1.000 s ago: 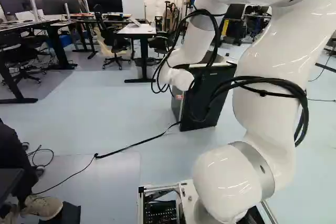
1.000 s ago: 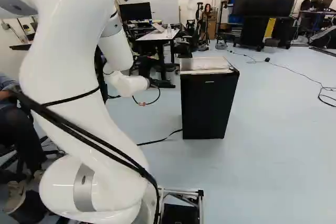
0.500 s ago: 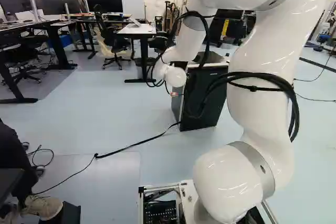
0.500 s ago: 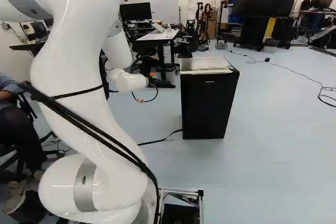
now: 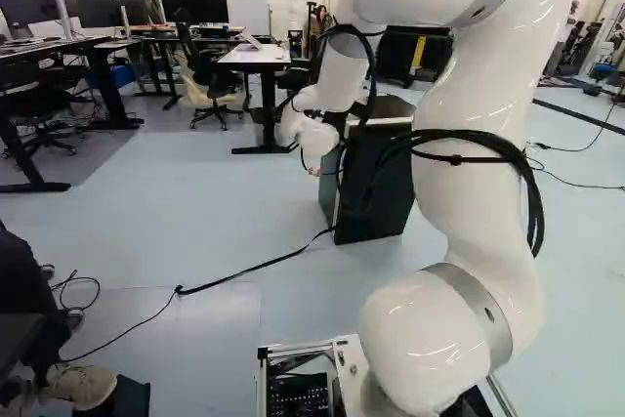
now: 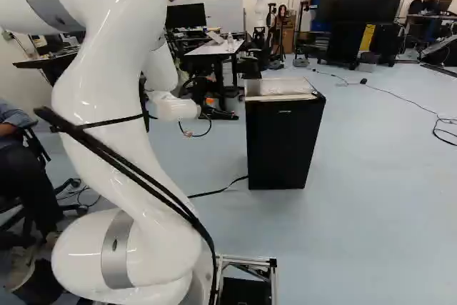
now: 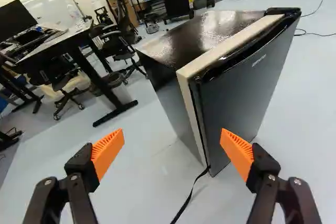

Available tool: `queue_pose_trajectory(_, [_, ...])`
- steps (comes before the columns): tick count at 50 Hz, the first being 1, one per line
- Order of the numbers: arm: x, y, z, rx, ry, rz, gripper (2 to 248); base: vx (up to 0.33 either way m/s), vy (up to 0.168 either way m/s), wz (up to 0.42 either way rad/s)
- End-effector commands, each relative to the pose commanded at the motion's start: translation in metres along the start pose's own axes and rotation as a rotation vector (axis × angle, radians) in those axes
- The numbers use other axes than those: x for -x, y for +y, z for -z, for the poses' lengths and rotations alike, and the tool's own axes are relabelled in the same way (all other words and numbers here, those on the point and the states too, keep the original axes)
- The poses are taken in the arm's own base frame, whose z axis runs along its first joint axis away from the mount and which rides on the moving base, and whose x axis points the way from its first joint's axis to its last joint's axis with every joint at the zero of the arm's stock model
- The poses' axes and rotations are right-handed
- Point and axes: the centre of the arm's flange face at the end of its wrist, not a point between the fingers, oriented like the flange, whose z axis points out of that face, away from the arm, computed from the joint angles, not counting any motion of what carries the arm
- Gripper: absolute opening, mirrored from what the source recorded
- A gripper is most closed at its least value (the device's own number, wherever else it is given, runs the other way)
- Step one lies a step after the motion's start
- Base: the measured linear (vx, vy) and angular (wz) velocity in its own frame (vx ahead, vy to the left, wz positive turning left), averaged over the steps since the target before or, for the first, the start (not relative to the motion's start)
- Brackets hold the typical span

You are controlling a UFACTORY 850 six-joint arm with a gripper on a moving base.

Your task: Open the fridge door

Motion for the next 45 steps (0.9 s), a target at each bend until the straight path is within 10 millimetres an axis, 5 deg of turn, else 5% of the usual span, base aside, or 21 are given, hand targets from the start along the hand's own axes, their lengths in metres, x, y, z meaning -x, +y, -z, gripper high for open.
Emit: queue_pose_trajectory(45, [0.004,-0.017,-0.035,0.224,0.016,-0.231,247,0.0,0.0,0.0])
